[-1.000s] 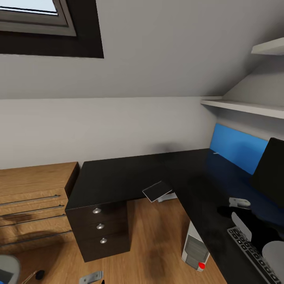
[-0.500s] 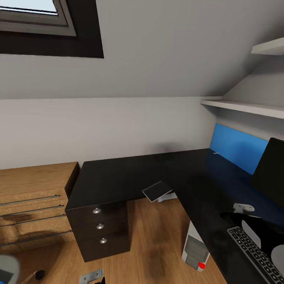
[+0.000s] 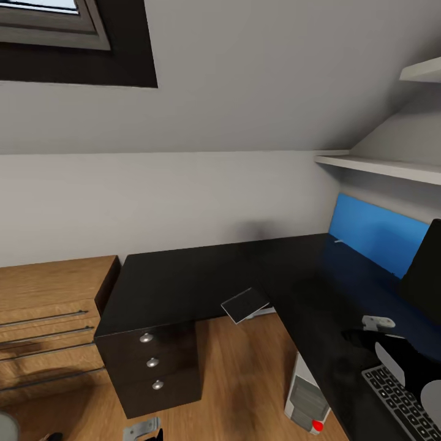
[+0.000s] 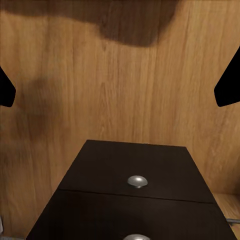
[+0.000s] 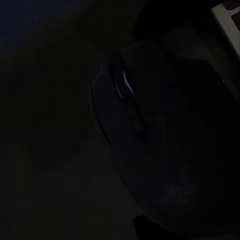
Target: In the bedroom, organize the workspace by keeping the computer under the desk, ensuring the monitor is on the desk, placing the keyboard on the desk next to the monitor, placing the mouse on the desk next to the keyboard, moving the folder from the swivel chair onto the desk next to the mouse, stacking the notebook on top of the folder with the pen on top of the notebook, and positioning the swivel chair next to the desk.
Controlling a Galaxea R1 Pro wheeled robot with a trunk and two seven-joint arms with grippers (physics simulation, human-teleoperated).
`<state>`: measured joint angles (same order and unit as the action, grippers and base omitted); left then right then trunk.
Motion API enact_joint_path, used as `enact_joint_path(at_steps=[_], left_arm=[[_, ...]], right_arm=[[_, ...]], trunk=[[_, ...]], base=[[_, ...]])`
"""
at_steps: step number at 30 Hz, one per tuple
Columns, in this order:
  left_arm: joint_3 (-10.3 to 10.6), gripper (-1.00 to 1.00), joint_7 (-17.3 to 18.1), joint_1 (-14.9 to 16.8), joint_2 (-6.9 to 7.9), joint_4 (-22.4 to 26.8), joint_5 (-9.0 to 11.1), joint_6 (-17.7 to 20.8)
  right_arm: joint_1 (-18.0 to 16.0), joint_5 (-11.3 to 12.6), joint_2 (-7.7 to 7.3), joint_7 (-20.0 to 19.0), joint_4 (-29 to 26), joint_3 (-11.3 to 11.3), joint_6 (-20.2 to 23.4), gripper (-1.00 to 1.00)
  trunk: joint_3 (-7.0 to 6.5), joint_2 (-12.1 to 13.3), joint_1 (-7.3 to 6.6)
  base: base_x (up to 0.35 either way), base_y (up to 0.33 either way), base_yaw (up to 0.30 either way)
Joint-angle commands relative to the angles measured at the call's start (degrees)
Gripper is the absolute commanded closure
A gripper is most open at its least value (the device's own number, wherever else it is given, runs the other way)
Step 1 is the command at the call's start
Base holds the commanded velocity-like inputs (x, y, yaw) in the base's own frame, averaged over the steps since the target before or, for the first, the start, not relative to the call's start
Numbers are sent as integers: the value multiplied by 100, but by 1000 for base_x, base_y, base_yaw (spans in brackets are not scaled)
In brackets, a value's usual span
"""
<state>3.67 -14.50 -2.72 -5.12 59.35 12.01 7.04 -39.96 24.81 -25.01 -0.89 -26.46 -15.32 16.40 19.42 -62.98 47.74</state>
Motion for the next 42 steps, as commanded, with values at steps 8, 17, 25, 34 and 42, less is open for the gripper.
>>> enact_joint_path(at_steps=[8, 17, 25, 34, 42], left_arm=[[-1, -100, -53, -1, 2, 626, 70, 72], [-4, -100, -61, -1, 2, 777, 74, 87], [-2, -100, -62, -1, 2, 765, 66, 87], [-4, -100, -62, -1, 2, 762, 64, 87], [-3, -100, -62, -1, 2, 750, 64, 87]], right_arm=[[-3, -24, -12, 99, 22, -25, 57, 100], [-3, -37, -13, 202, 35, -24, 74, 100], [-3, -37, -10, 203, 35, -24, 74, 100], [-3, -37, -6, 203, 36, -24, 74, 100], [-3, -39, -4, 203, 36, -24, 74, 100]], trunk=[[6, -4, 1], [168, -365, 199], [311, -686, 374], [473, -1047, 572], [509, -1127, 616]], base=[[6, 0, 0], [0, 0, 0], [0, 0, 0], [0, 0, 0], [0, 0, 0]])
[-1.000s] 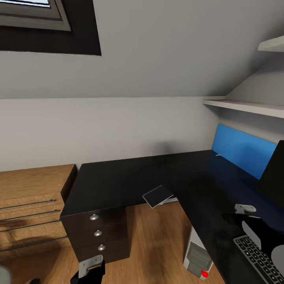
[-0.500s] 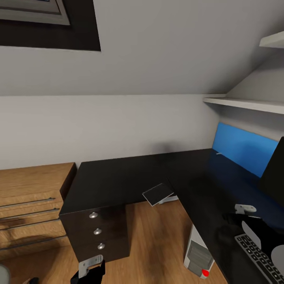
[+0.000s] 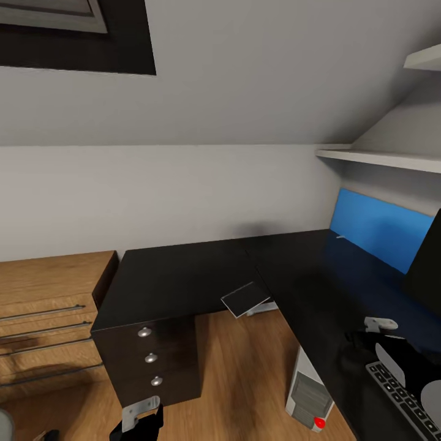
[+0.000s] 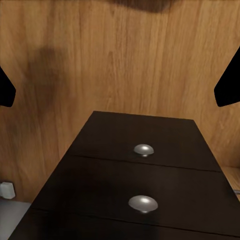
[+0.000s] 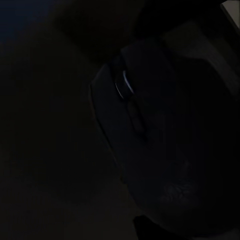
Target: In the bedroom, organize the workspace by keeping the computer under the desk, ensuring the monitor is on the desk, placing the keyboard on the desk next to the monitor, placing the mouse on the desk next to the keyboard, moving the folder from the swivel chair onto the desk next to the mouse, stacking the notebook on top of the folder with the pen on top of the notebook, and positioning the swivel chair next to the desk.
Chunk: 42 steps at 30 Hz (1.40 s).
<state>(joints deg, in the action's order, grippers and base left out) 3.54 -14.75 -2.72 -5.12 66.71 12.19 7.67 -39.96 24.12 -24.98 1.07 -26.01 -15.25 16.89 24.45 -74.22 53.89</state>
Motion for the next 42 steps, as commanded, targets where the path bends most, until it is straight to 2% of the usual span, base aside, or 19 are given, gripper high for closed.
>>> enact_joint_path(at_steps=[1, 16, 17, 35, 42], left_arm=[[11, -100, -37, -1, 0, 12, 46, 24], [7, -100, -37, -1, 2, 8, 47, 24], [7, -100, -37, -1, 2, 8, 46, 24], [7, -100, -37, -1, 2, -34, 46, 18], [7, -100, -37, -1, 9, -106, 39, 9]], right_arm=[[-3, 28, -7, 7, -10, -31, 25, 100], [-3, 28, -7, 7, -10, -31, 25, 100], [-3, 29, -7, 7, -10, -31, 25, -100], [-3, 22, -1, -3, -31, -52, 17, -100], [-3, 24, 6, -13, -59, -57, 4, -100]], trunk=[[5, -4, 0], [5, -4, 0], [5, -4, 0], [5, -4, 0], [-120, 277, -153]], base=[[0, 0, 0], [0, 0, 0], [0, 0, 0], [0, 0, 0], [0, 0, 0]])
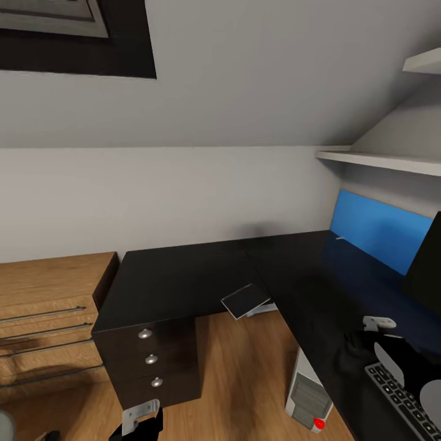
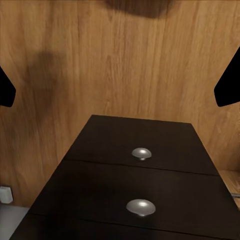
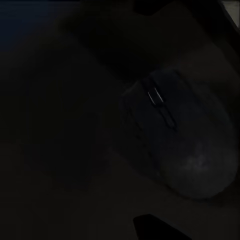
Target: In the bedroom, organize the workspace by keeping the computer under the desk, ensuring the monitor is on the desk, placing the keyboard on the desk next to the monitor, placing the mouse on the desk next to the keyboard, moving the folder from the swivel chair onto the desk next to the mouse, stacking the notebook on top of the folder with the pen on top of the notebook, and positioning the swivel chair next to the desk.
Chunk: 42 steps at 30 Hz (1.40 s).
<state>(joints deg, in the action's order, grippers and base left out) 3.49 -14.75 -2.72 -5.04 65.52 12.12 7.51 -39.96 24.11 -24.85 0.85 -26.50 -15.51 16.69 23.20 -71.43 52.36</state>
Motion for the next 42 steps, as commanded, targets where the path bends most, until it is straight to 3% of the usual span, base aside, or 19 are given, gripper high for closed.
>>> enact_joint_path(at_steps=[1, 5, 9, 10, 12, 14, 15, 16, 18, 23, 25, 26, 31, 42], left_arm=[[11, -100, -37, -1, 2, 2, 46, 27], [21, -100, -40, -1, 3, -167, 42, 35], [22, -100, -41, -1, 3, -297, 38, 33], [24, -100, -43, -1, 3, -321, 34, 32], [28, -100, -45, -1, 3, -353, 29, 32], [28, -100, -45, -1, 3, -362, 28, 36], [28, -100, -45, -1, 3, -364, 28, 37], [30, -100, -46, -1, 3, -368, 27, 39], [34, -100, -46, -1, 3, -372, 30, 39], [24, -100, -44, -1, 3, -487, 31, 31], [24, -100, -41, -1, 3, -506, 30, 25], [20, -100, -43, -1, 3, -526, 28, 13], [-14, -100, -45, -1, 43, -539, 27, -1], [-24, -100, -54, -1, 65, -549, 36, 5]], right_arm=[[-3, 28, -5, 13, -37, -32, 18, -100], [6, 37, 77, 43, -605, -46, 25, -100], [29, 35, 368, 201, -1115, -42, 36, -100], [37, 34, 516, 375, -1276, -41, 36, -100], [105, 43, 928, 1130, -1581, -40, 16, -100], [155, 46, 1115, 1383, -1665, -44, 1, -100], [171, 47, 1179, 1439, -1688, -45, -2, -100], [211, 44, 1383, 1556, -1737, -47, -9, -100], [246, 40, 1571, 1619, -1762, -48, -13, -100], [363, 35, 1952, 1678, -1781, -55, -16, -100], [387, 34, 2039, 1683, -1781, -61, -16, -100], [413, 30, 2183, 1690, -1782, -69, -16, -100], [481, 65, 2308, 1690, -1990, -75, -10, -100], [498, 47, 2392, 1704, -2113, -75, -24, -100]], trunk=[[-13, 38, -22], [-85, 198, -110], [-157, 359, -198], [-175, 399, -220], [-210, 479, -264], [-246, 559, -308], [-264, 599, -330], [-282, 639, -352], [-318, 720, -396], [-336, 760, -417], [-336, 760, -417], [-336, 760, -417], [-336, 760, -417], [-336, 760, -417]], base=[[0, 0, 0], [0, 0, 0], [0, 0, 0], [0, 0, 0], [0, 0, 0], [0, 0, 0], [0, 0, 0], [0, 0, 0], [0, 0, 0], [0, 0, 0], [0, 0, 0], [0, 0, 0], [-50, 0, 0], [-314, 0, 114]])
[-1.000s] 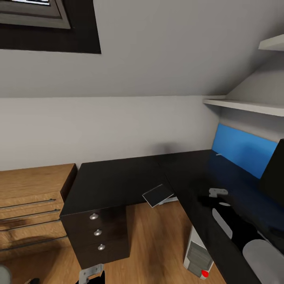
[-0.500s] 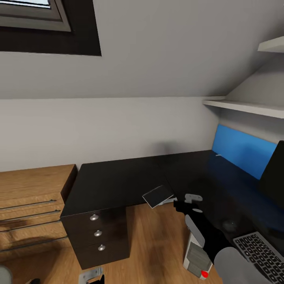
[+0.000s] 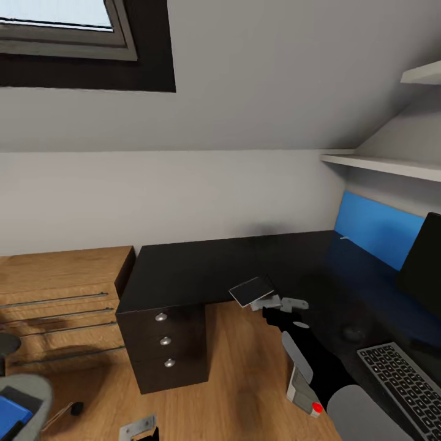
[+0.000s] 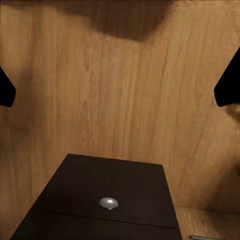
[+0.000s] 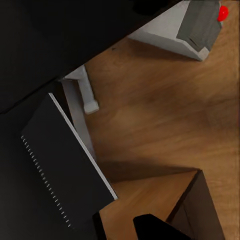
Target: In the bedroom, organize the workspace by keeping the computer under the desk, ensuring the monitor is on the desk, placing the keyboard on the desk next to the monitor, placing the mouse on the desk next to the keyboard, moving the folder from the swivel chair onto the desk next to the mouse, stacking the notebook on top of the folder with the pen on top of the notebook, and positioning the swivel chair next to the desk.
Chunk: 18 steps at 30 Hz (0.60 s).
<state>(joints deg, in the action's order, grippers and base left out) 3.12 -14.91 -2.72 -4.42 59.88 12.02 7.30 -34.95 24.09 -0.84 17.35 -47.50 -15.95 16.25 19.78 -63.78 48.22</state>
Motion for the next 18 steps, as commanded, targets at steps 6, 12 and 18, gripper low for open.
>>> enact_joint_path(at_steps=[6, 12, 18], left_arm=[[13, -100, -38, 0, 2, 9, 46, 26], [13, -100, -51, 0, 2, 6, 46, 22], [-7, -100, -56, 0, 51, 18, 47, 10]], right_arm=[[-3, 50, 3, 299, -6, -50, 19, -100], [5, 55, 13, 461, 7, -684, 19, -100], [193, 98, 14, 521, 144, -1082, -100, -100]], trunk=[[7, -5, -3], [26, -5, -3], [37, 35, -25]], base=[[-336, 0, 272], [-313, -59, 272], [-78, -26, 258]])
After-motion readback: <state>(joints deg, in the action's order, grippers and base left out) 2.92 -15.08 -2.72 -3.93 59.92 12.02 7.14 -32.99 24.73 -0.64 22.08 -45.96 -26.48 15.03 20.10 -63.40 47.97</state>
